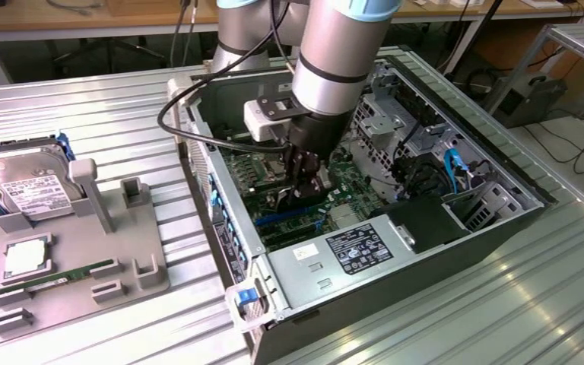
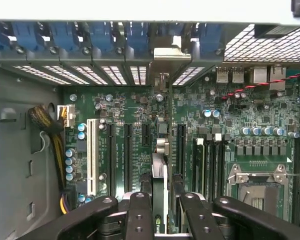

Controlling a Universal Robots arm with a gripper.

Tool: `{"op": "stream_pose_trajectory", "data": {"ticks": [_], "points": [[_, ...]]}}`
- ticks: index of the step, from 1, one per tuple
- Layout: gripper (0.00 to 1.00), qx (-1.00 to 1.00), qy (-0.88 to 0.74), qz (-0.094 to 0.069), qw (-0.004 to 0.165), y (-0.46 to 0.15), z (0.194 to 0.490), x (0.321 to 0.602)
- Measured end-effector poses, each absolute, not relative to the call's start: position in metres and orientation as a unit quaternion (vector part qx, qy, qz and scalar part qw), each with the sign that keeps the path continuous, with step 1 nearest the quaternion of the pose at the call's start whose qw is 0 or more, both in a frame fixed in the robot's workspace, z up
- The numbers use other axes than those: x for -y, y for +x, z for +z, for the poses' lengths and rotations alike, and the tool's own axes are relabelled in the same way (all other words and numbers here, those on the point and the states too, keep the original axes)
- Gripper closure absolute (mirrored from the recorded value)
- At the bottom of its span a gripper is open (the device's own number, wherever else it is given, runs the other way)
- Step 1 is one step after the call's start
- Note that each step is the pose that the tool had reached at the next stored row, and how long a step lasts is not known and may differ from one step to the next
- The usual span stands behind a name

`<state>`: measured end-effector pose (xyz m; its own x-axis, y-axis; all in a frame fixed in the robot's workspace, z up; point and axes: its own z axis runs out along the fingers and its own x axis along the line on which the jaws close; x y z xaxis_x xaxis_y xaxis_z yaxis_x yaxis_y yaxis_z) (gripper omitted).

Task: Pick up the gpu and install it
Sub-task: 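Insert the gpu into the slot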

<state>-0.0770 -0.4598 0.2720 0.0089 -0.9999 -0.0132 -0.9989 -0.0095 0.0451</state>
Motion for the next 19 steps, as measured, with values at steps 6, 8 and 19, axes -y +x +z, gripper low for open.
{"op": "stream_pose_trajectory", "data": {"ticks": [6, 8, 19], "points": [[0.74, 0.702, 0.712, -0.022, 0.010, -0.077, 0.268, 0.459], [0.74, 0.702, 0.712, -0.022, 0.010, -0.077, 0.267, 0.459], [0.74, 0.702, 0.712, -0.021, 0.010, -0.078, 0.259, 0.459]]}}
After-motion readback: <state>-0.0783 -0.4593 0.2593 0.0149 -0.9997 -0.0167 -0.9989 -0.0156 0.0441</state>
